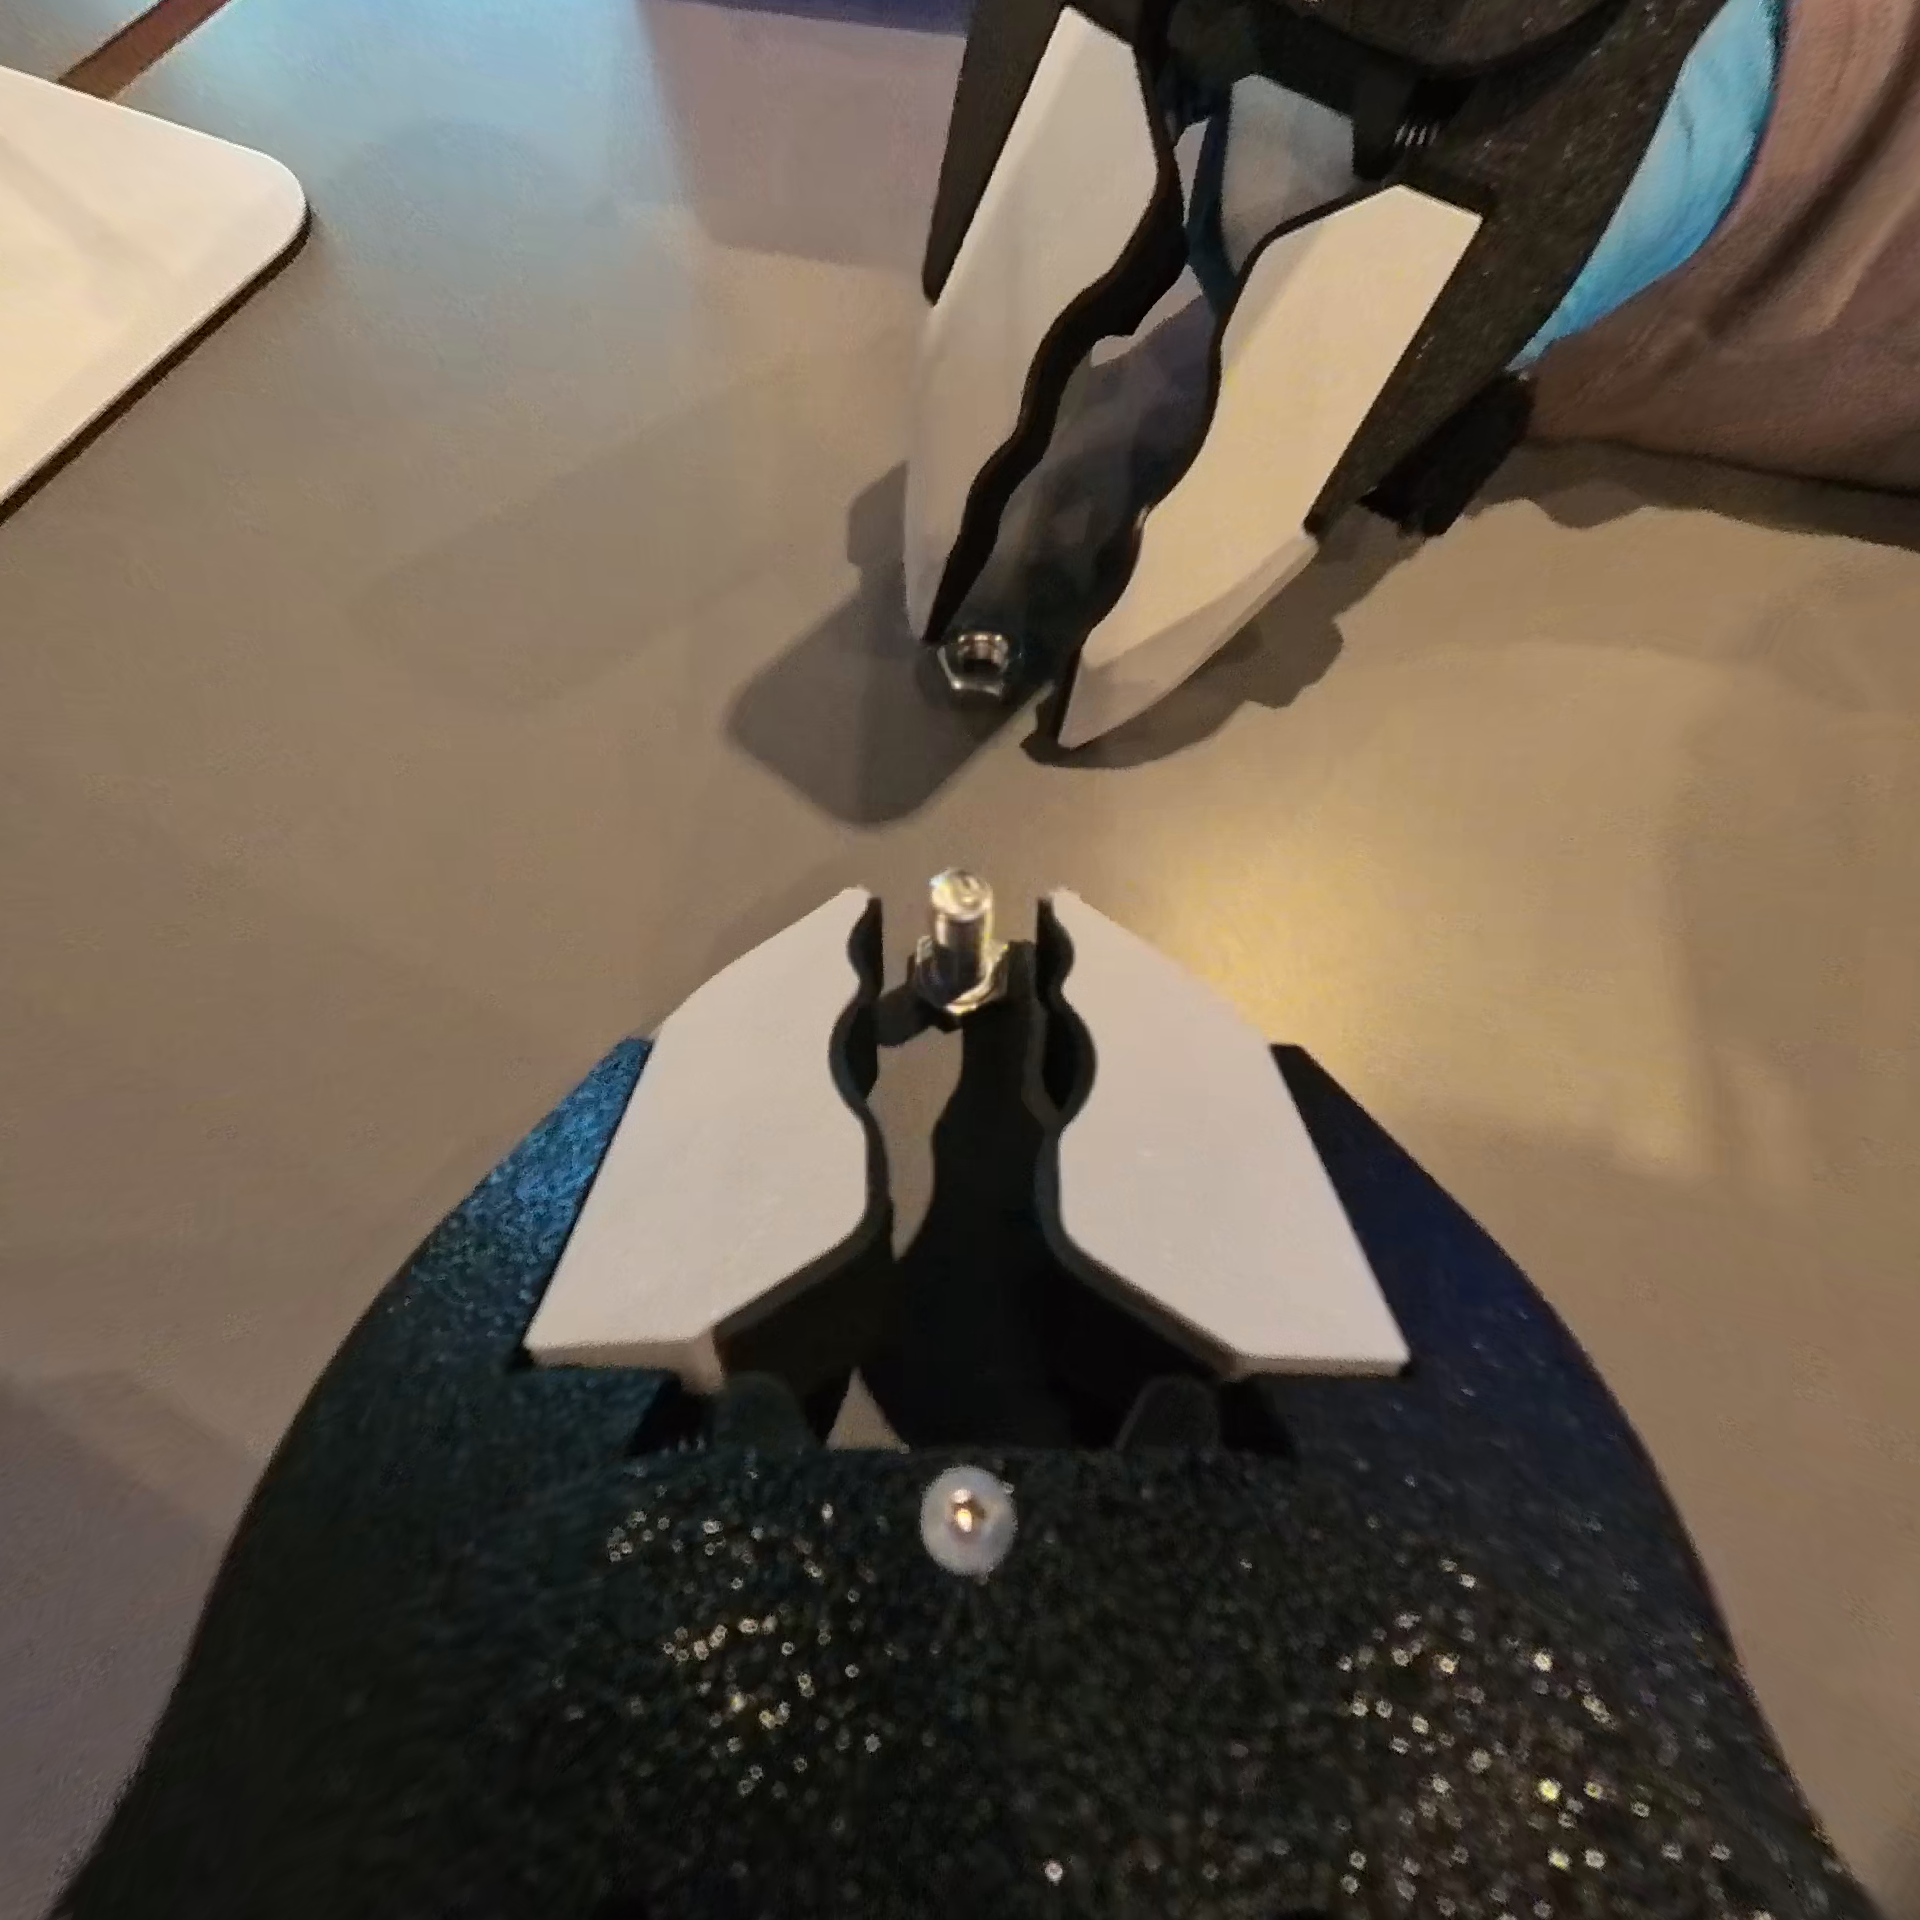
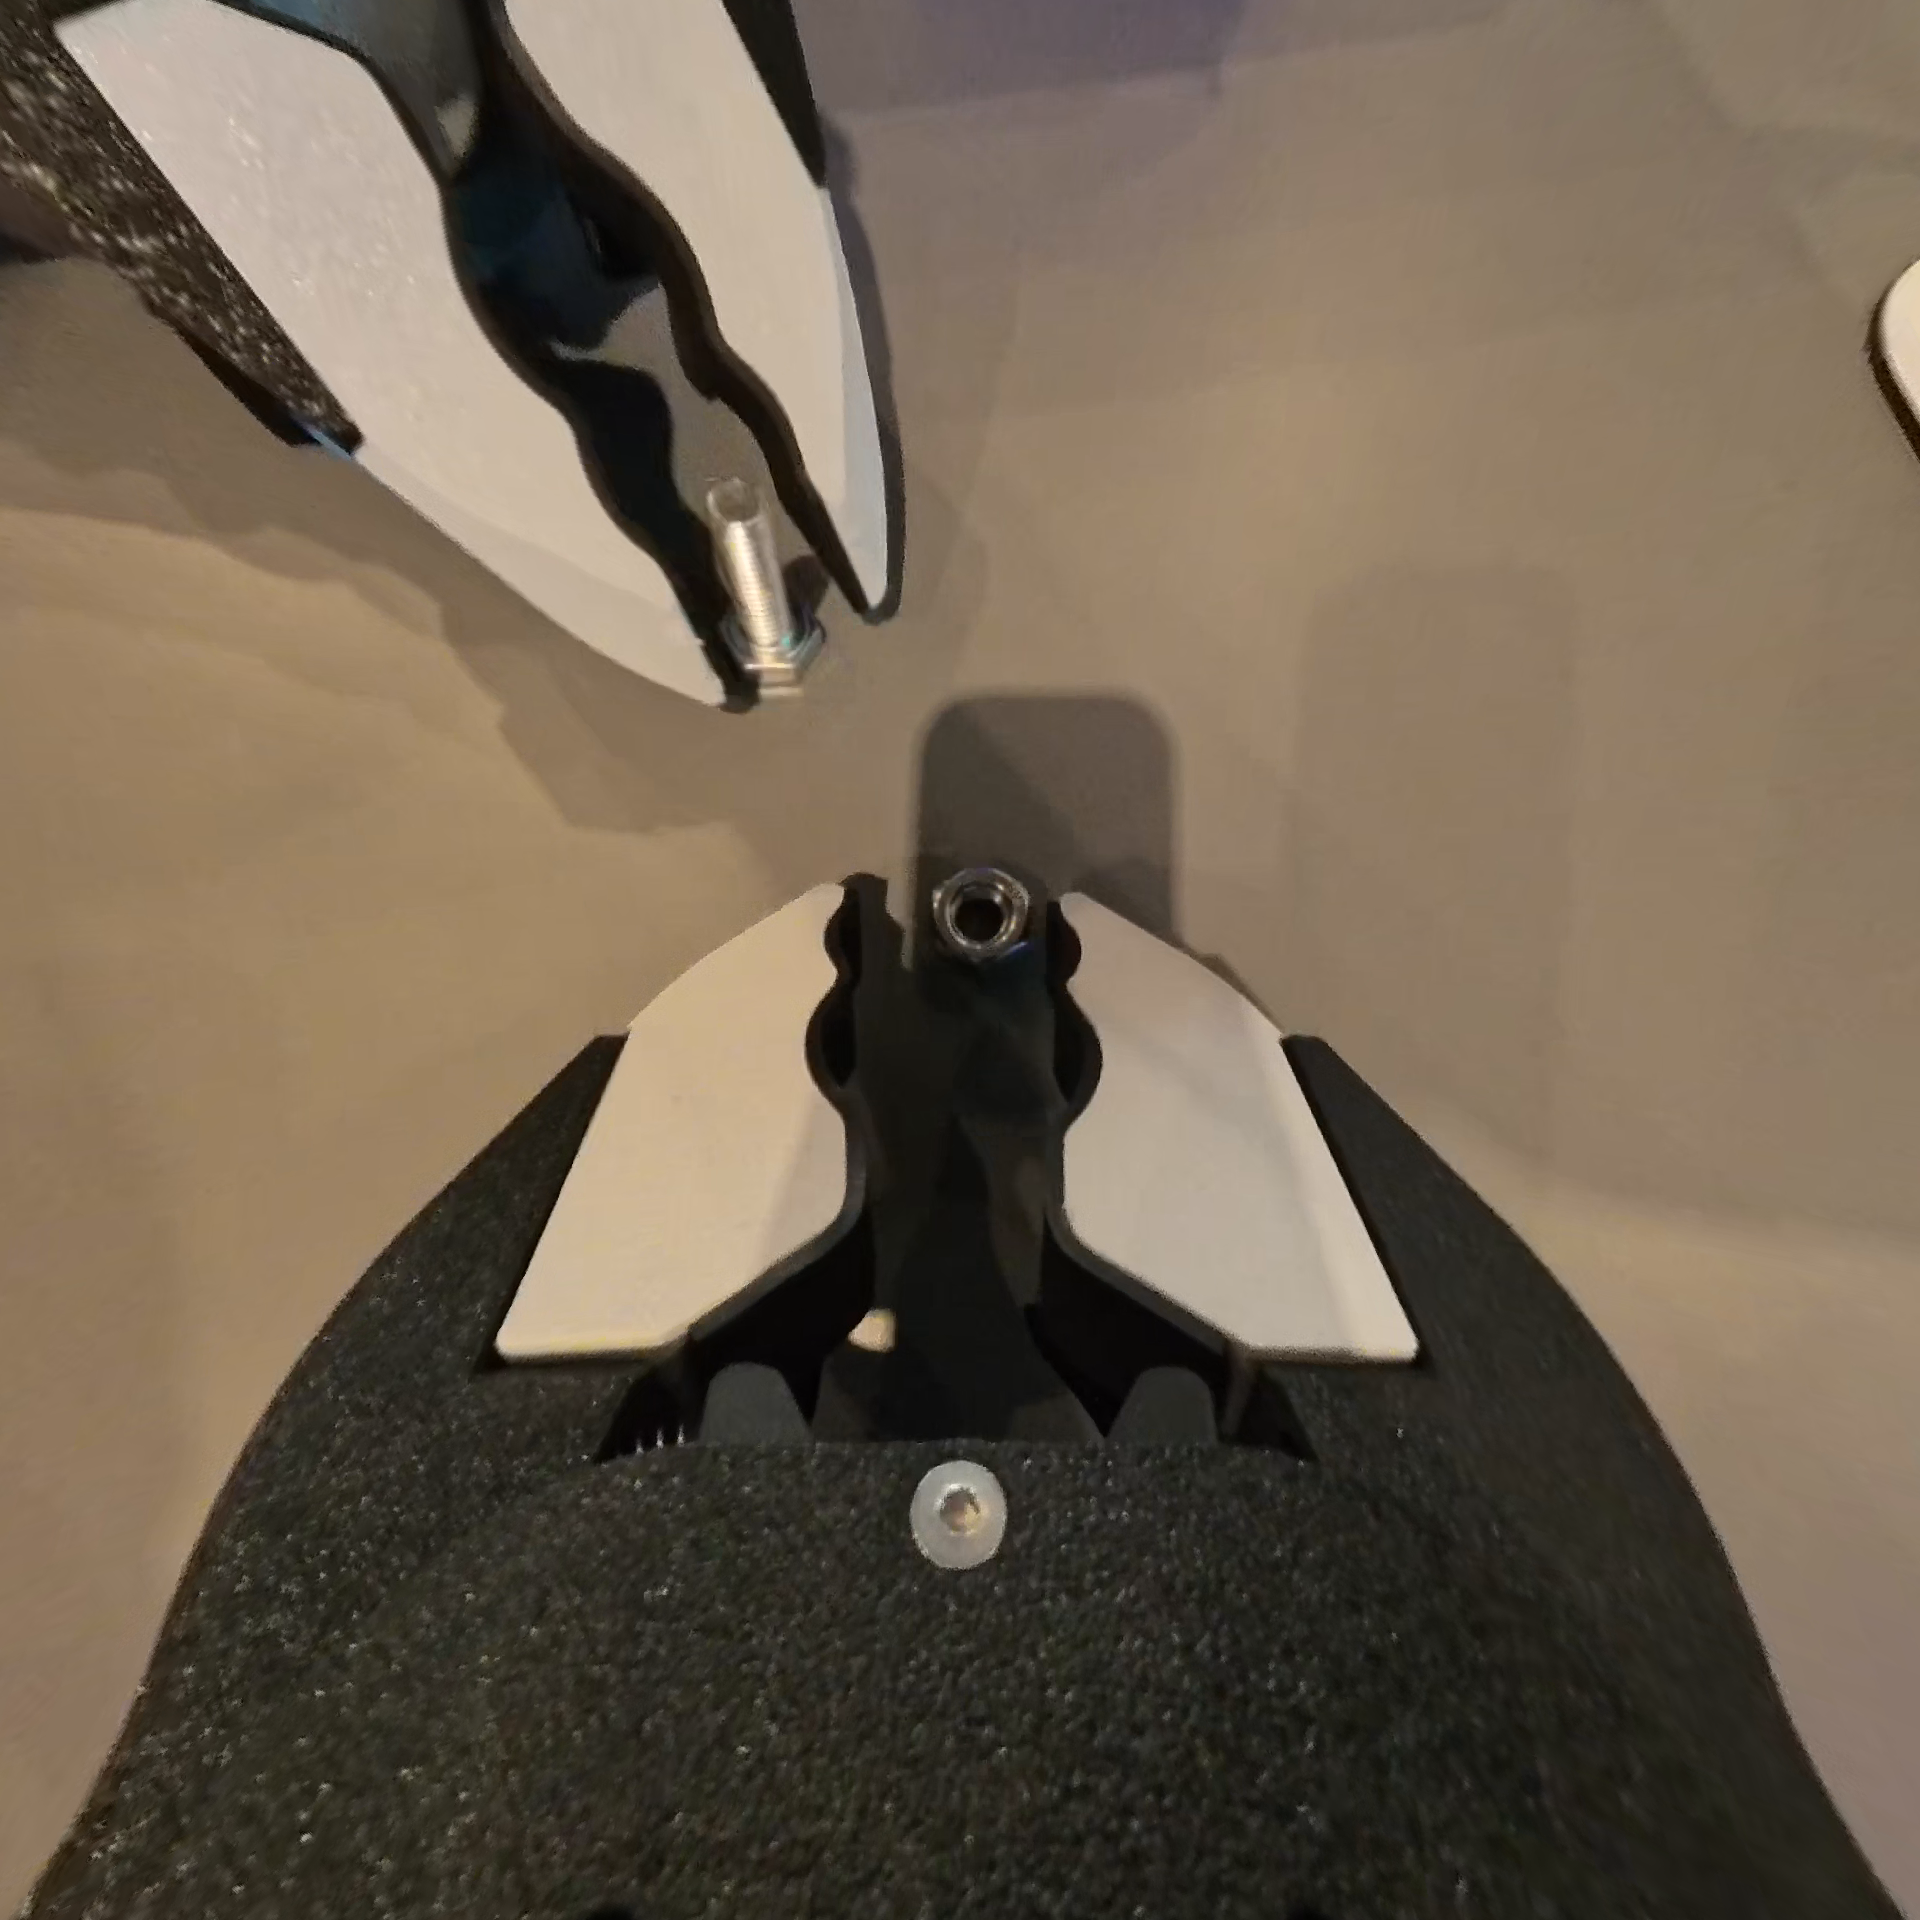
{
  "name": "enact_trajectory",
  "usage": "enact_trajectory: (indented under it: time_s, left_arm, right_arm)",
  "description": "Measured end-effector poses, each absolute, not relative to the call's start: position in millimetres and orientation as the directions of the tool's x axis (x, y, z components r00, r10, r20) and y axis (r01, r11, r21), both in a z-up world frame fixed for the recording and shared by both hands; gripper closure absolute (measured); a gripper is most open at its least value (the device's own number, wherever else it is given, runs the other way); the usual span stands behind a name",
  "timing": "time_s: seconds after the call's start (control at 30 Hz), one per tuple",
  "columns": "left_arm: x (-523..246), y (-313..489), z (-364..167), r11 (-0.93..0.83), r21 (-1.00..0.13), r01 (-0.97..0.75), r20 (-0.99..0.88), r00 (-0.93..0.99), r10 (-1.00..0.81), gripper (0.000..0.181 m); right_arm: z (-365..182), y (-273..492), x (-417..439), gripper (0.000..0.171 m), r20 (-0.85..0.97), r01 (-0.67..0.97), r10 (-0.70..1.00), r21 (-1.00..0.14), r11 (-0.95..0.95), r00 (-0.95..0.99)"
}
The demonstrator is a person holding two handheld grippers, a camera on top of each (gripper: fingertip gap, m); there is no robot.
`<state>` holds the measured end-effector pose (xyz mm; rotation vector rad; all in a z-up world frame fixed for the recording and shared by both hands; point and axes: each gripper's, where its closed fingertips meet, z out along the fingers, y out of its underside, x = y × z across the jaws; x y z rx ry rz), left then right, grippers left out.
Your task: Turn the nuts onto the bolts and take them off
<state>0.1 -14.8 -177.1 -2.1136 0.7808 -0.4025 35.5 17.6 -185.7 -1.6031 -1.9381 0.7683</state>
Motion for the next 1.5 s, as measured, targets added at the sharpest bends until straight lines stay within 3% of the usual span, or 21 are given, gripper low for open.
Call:
enact_trajectory:
  time_s: [0.33,0.53,0.6,0.73,1.0,1.5]
  left_arm:
    - [-11,-18,-180,-0.501,-0.765,-0.406,0.018,0.763,-0.646,0.155]
    - [-11,-18,-181,-0.501,-0.763,-0.409,0.007,0.769,-0.639,0.156]
    - [-11,-18,-181,-0.505,-0.761,-0.407,0.009,0.772,-0.636,0.156]
    - [-11,-18,-181,-0.507,-0.760,-0.406,0.010,0.773,-0.635,0.156]
    - [-6,-19,-181,-0.510,-0.756,-0.411,0.014,0.768,-0.640,0.161]
    - [-2,-18,-181,-0.489,-0.763,-0.423,-0.005,0.761,-0.649,0.165]
  right_arm:
    - [-185,23,39,0.145,-0.026,0.689,0.989,-0.720,0.085,-0.149]
    - [-186,22,36,0.143,-0.006,0.691,0.989,-0.716,0.100,-0.150]
    - [-186,23,36,0.153,-0.004,0.693,0.989,-0.714,0.100,-0.147]
    - [-184,26,35,0.154,0.051,0.683,0.989,-0.718,0.132,-0.137]
    - [-140,-5,16,0.154,0.054,0.509,0.976,-0.847,0.155,-0.209]
    - [-148,-25,-7,0.154,0.134,0.614,0.969,-0.753,0.236,-0.208]
